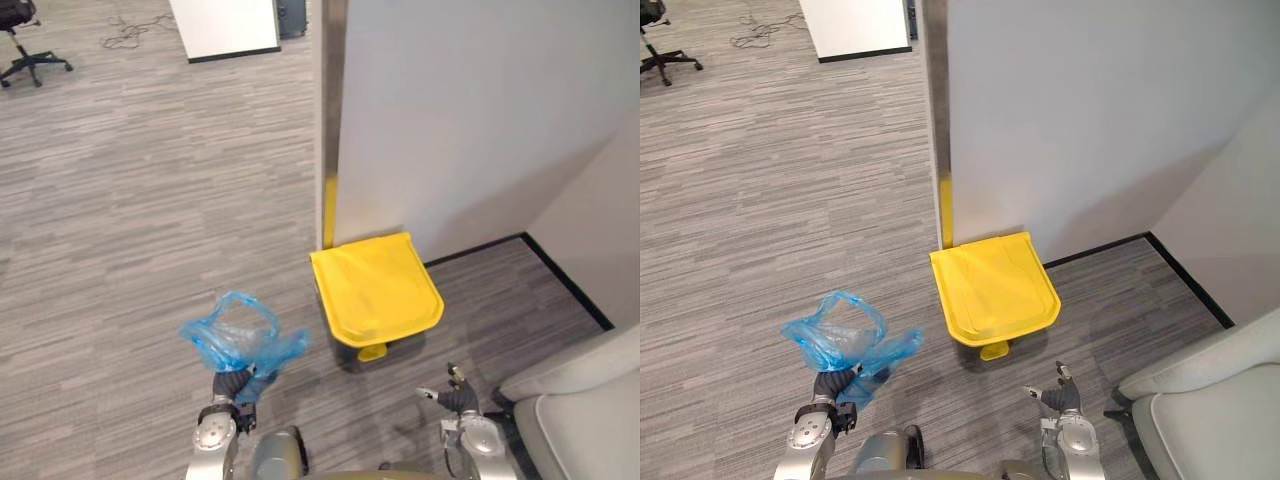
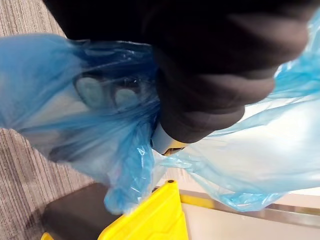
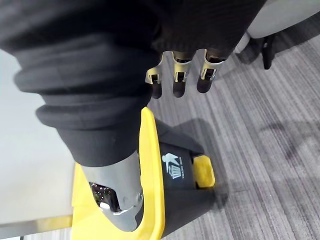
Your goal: Gather rubbish on tea table into small bin, then transfer packed bag to large trash can.
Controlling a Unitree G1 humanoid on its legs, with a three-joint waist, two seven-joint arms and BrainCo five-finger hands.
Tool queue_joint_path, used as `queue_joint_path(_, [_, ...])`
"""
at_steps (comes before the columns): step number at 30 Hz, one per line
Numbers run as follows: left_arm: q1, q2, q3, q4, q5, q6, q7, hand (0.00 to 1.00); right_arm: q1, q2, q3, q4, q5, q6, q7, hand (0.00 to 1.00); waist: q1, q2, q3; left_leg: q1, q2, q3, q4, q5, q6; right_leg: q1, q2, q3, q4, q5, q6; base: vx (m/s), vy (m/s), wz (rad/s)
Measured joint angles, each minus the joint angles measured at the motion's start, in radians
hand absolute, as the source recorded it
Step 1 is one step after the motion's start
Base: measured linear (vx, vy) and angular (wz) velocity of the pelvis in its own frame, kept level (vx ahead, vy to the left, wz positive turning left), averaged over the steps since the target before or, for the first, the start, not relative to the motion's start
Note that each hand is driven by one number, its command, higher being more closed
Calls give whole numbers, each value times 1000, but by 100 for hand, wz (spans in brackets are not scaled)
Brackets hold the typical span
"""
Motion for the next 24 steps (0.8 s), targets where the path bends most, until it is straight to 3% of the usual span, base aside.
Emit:
queue_joint_path(4, [28, 1, 3, 43, 0, 1, 2, 100, -34, -13, 5, 68, -1, 7, -1, 0, 0, 11, -8, -9, 10, 43, -1, -13, -7, -32, 20, 65, -35, 34, 7, -23, 37, -49])
queue_joint_path(11, [30, 14, 3, 51, -7, 1, 3, 100, -106, -34, 13, 124, -1, 9, -5, 0, 18, 31, -12, -91, 44, 44, 143, -115, 13, -77, 36, 129, -49, 55, 32, 28, 102, -26])
queue_joint_path(13, [31, 15, -3, 29, -8, 2, 3, 100, -106, -37, 14, 121, -1, 9, -5, 0, 27, 34, -11, -118, 38, 13, 205, -170, 20, -86, 29, 110, 26, 10, 46, 74, 113, 24])
queue_joint_path(15, [28, 15, -15, 5, -10, 2, 3, 100, -93, -38, 12, 107, 1, 11, -6, 0, 23, 32, -4, -117, 14, -26, 244, -218, 41, -129, 9, 75, 205, -38, 55, 77, 90, 57])
queue_joint_path(16, [21, 16, -17, -3, -10, 2, 3, 100, -83, -36, 12, 97, 11, 11, -7, 0, 11, 28, 14, -88, -23, -63, 244, -233, 63, -219, -8, 34, 431, -47, 34, 100, 89, 82])
queue_joint_path(17, [19, 28, -19, -7, -11, 2, 4, 100, -72, -28, 11, 95, 22, 12, -8, 0, -2, 33, 33, -52, -46, -98, 242, -244, 81, -257, -10, -16, 514, -79, 12, 141, 86, 83])
queue_joint_path(19, [2, 46, -38, -8, -11, 2, 6, 100, -55, -26, 11, 94, 40, 15, -9, 0, 0, 23, 43, -9, -59, -124, 242, -260, 95, -315, -16, -118, 449, -77, 0, 200, -17, 73])
queue_joint_path(21, [-25, 80, -48, -5, -11, 2, 5, 100, -55, -27, 1, 87, 44, 17, -16, 0, -1, 2, 53, 13, -75, -142, 244, -272, 98, -379, -28, -230, 283, -11, -9, 207, -78, 64])
queue_joint_path(22, [-50, 87, -51, 7, -11, 2, 5, 100, -53, -28, -17, 71, 51, 18, -22, 0, -1, -9, 62, 22, -90, -154, 255, -292, 93, -400, -29, -262, 157, 60, -6, 234, -115, 70])
queue_joint_path(24, [-92, 82, -55, 44, -11, 2, 8, 100, -36, -39, -61, 66, 72, 19, -26, 0, -8, -11, 66, 45, -107, -209, 302, -349, 80, -408, -30, -267, 102, 140, -31, 307, -125, 66])
